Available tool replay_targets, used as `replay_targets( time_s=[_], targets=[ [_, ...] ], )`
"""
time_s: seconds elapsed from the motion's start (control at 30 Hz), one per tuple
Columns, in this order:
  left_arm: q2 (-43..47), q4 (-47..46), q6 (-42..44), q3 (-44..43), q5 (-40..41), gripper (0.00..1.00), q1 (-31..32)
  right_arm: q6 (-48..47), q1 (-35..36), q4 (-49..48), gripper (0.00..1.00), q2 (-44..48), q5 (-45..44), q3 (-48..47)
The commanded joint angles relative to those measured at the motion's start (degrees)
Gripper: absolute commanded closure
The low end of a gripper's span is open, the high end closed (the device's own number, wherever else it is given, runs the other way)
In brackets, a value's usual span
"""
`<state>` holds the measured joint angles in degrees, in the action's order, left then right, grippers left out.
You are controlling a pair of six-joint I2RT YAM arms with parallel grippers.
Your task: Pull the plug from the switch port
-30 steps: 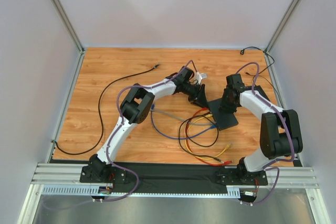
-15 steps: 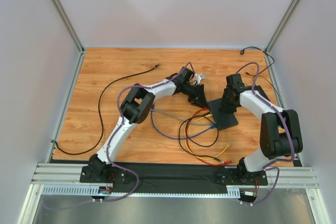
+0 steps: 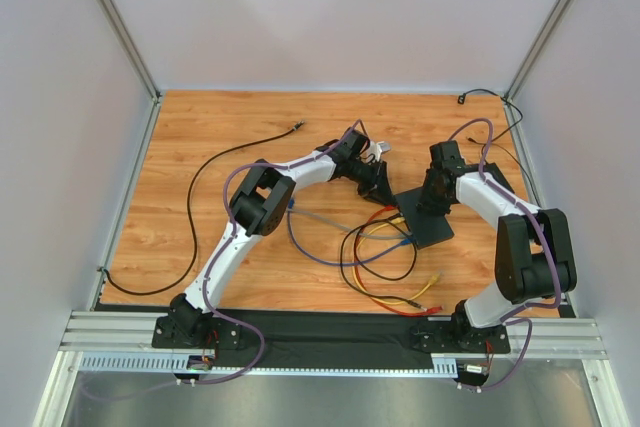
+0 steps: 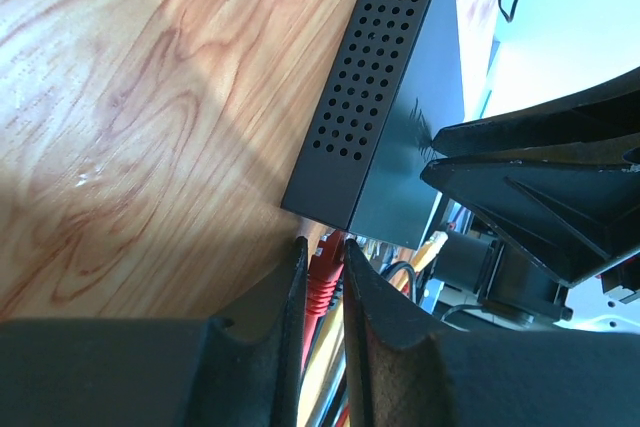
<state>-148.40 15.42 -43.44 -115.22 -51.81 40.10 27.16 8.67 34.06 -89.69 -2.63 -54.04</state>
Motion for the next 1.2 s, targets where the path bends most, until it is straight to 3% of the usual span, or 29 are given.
replay_targets(
  time_s=[0.0, 0.07, 0.63, 1.17],
  targets=[
    [-2.25, 3.48, -0.77, -0.89, 3.65, 0.95, 0.25, -0.61, -0.05, 2.32, 0.69, -2.77, -4.48, 1.75],
    [-2.16, 3.56, -0.77, -0.62, 3.47, 1.00, 0.16, -0.70, -0.05, 2.41, 0.69, -2.86, -4.66, 1.75],
    [3.29, -6.54, 1.25, 11.59, 1.80, 1.00, -2.04, -0.53, -0.05, 2.67, 0.69, -3.74, -6.33, 1.75],
    [12.42, -6.63, 5.12, 19.50, 5.14, 1.00, -5.37, -0.53, -0.05, 2.94, 0.69, -3.83, -6.16, 1.39]
  ],
)
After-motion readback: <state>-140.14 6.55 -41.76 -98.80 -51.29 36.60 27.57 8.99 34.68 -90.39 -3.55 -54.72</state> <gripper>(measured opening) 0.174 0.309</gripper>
